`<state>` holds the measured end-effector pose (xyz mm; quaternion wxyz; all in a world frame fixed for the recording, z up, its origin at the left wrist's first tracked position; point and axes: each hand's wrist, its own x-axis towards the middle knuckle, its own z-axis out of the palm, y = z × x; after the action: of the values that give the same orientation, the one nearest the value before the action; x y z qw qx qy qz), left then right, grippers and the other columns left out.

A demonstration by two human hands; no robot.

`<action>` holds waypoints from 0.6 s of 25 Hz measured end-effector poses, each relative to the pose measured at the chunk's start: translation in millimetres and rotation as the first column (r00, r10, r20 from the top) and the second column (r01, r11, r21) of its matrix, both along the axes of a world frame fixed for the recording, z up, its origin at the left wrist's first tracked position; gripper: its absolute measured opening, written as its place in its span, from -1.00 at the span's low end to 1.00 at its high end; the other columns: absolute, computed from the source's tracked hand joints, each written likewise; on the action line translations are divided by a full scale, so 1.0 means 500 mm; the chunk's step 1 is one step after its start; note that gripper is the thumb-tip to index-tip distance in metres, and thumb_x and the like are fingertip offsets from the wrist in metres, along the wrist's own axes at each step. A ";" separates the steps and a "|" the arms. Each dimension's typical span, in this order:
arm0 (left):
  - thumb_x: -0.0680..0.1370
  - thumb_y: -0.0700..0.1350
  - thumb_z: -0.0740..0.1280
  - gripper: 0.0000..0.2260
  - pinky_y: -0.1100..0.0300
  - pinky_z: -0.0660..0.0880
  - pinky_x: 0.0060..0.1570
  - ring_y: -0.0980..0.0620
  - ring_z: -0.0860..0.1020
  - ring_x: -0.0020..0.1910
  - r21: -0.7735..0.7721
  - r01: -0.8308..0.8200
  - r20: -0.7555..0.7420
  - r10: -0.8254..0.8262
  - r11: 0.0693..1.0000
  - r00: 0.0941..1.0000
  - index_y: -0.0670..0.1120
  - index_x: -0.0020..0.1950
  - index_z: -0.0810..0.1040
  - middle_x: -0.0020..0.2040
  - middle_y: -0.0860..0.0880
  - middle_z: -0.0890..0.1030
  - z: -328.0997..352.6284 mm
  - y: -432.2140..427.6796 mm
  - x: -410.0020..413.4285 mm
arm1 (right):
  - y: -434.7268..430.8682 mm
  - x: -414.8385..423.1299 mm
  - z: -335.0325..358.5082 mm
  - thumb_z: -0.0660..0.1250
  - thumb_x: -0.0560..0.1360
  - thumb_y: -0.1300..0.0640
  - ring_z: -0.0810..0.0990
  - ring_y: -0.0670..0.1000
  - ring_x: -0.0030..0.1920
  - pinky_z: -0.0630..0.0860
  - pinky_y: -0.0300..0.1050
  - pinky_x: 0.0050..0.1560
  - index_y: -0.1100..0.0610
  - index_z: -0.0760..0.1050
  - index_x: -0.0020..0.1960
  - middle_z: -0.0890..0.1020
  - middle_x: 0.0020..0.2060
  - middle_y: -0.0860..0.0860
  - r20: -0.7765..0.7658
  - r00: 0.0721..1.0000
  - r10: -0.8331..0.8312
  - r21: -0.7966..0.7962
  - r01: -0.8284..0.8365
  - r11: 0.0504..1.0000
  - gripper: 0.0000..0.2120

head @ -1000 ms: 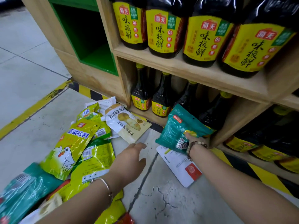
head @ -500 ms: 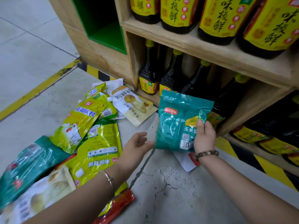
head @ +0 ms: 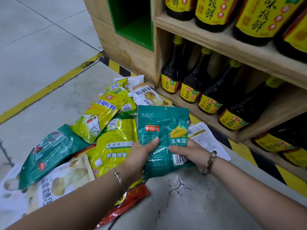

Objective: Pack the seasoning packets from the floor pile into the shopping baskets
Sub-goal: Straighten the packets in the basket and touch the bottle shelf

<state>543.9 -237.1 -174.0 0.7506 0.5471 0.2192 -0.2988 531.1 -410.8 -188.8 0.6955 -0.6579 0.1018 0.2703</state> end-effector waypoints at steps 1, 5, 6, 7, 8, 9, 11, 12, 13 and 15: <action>0.50 -0.14 0.38 -0.81 0.12 0.58 -0.36 -0.13 0.68 -0.17 0.001 -0.011 -0.013 0.011 1.000 1.000 -0.18 0.08 0.57 -0.10 -0.17 0.70 0.000 -0.001 -0.003 | 0.005 -0.004 -0.005 0.40 0.43 0.11 0.64 0.02 0.01 0.57 -0.12 0.03 0.03 0.55 0.04 0.68 -0.04 -0.05 0.013 0.999 -0.029 -0.054 0.030 0.998 -0.81; 0.49 -0.09 0.41 -0.82 0.11 0.57 -0.42 -0.14 0.68 -0.25 0.051 -0.045 -0.085 0.049 0.998 0.995 -0.16 0.01 0.60 -0.16 -0.18 0.70 -0.006 -0.018 -0.016 | 0.019 -0.020 -0.029 0.40 0.42 -0.05 0.63 0.17 -0.05 0.55 0.03 0.02 0.28 0.57 -0.01 0.67 -0.10 0.18 0.102 0.976 -0.193 -0.390 0.218 0.895 -0.62; 0.49 -0.08 0.41 -0.81 0.12 0.56 -0.43 -0.14 0.68 -0.26 0.066 -0.047 -0.088 0.053 0.997 0.995 -0.17 0.01 0.60 -0.17 -0.18 0.70 -0.008 -0.021 -0.017 | 0.021 -0.024 -0.032 0.39 0.42 -0.05 0.63 0.18 -0.07 0.55 -0.02 -0.02 0.28 0.58 -0.03 0.67 -0.12 0.18 0.111 0.971 -0.211 -0.381 0.237 0.893 -0.63; 0.49 -0.09 0.41 -0.81 0.12 0.56 -0.43 -0.14 0.68 -0.26 0.074 -0.048 -0.083 0.054 0.996 0.995 -0.18 0.01 0.60 -0.18 -0.17 0.70 -0.009 -0.024 -0.016 | 0.020 -0.024 -0.032 0.37 0.44 -0.05 0.64 0.15 -0.13 0.55 -0.09 -0.09 0.22 0.59 -0.09 0.68 -0.18 0.12 0.110 0.971 -0.211 -0.370 0.237 0.898 -0.68; 0.50 -0.10 0.40 -0.82 0.11 0.57 -0.43 -0.14 0.68 -0.26 0.080 -0.051 -0.075 0.057 0.995 0.996 -0.18 0.01 0.59 -0.18 -0.17 0.70 -0.010 -0.026 -0.014 | 0.013 -0.022 -0.033 0.33 0.46 -0.08 0.62 0.09 -0.21 0.53 -0.15 -0.20 0.15 0.58 -0.20 0.67 -0.28 0.02 0.091 0.975 -0.202 -0.372 0.222 0.901 -0.72; 0.50 -0.11 0.40 -0.84 0.11 0.56 -0.44 -0.14 0.68 -0.27 0.089 -0.061 -0.067 0.067 0.994 0.995 -0.18 0.00 0.59 -0.19 -0.17 0.70 -0.011 -0.027 -0.012 | -0.002 -0.017 -0.038 0.27 0.49 -0.13 0.57 0.02 -0.31 0.46 -0.18 -0.31 0.10 0.52 -0.32 0.60 -0.40 -0.05 0.077 0.974 -0.213 -0.406 0.225 0.886 -0.65; 0.51 -0.13 0.39 -0.88 0.10 0.55 -0.46 -0.13 0.67 -0.31 0.107 -0.090 -0.065 0.097 0.990 0.993 -0.18 -0.04 0.59 -0.24 -0.16 0.69 -0.016 -0.023 -0.005 | -0.053 -0.001 -0.058 0.20 0.51 -0.20 0.51 0.00 -0.36 0.42 -0.14 -0.28 0.05 0.42 -0.38 0.55 -0.43 -0.03 0.090 0.953 -0.291 -0.528 0.293 0.797 -0.59; 0.52 -0.13 0.38 -0.88 0.10 0.55 -0.48 -0.13 0.67 -0.34 0.113 -0.101 -0.072 0.109 0.988 0.991 -0.17 -0.06 0.58 -0.26 -0.16 0.69 -0.019 -0.020 -0.002 | -0.088 0.007 -0.072 0.23 0.50 -0.18 0.55 0.02 -0.26 0.46 -0.09 -0.18 0.07 0.48 -0.28 0.62 -0.29 0.02 0.126 0.942 -0.312 -0.620 0.320 0.716 -0.65; 0.52 -0.12 0.38 -0.89 0.10 0.54 -0.50 -0.12 0.67 -0.36 0.123 -0.108 -0.081 0.118 0.987 0.990 -0.18 -0.07 0.58 -0.28 -0.15 0.69 -0.022 -0.016 -0.001 | -0.124 0.012 -0.088 0.30 0.48 -0.14 0.57 0.05 -0.09 0.47 -0.08 -0.05 0.08 0.52 -0.11 0.63 -0.08 0.07 0.144 0.946 -0.290 -0.730 0.300 0.614 -0.73; 0.52 -0.12 0.38 -0.87 0.10 0.54 -0.51 -0.12 0.67 -0.37 0.155 -0.114 -0.102 0.131 0.981 0.986 -0.19 -0.09 0.57 -0.29 -0.16 0.69 -0.030 -0.006 0.001 | -0.181 0.015 -0.114 0.39 0.42 -0.08 0.47 0.11 0.19 0.43 -0.03 0.14 0.13 0.43 0.22 0.50 0.21 0.11 0.061 0.974 -0.219 -0.878 0.157 0.452 -0.53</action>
<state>544.2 -240.1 -189.1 0.7112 0.5694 0.3157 -0.2650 538.4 -501.2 -245.8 0.2821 -0.8967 0.3187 0.1213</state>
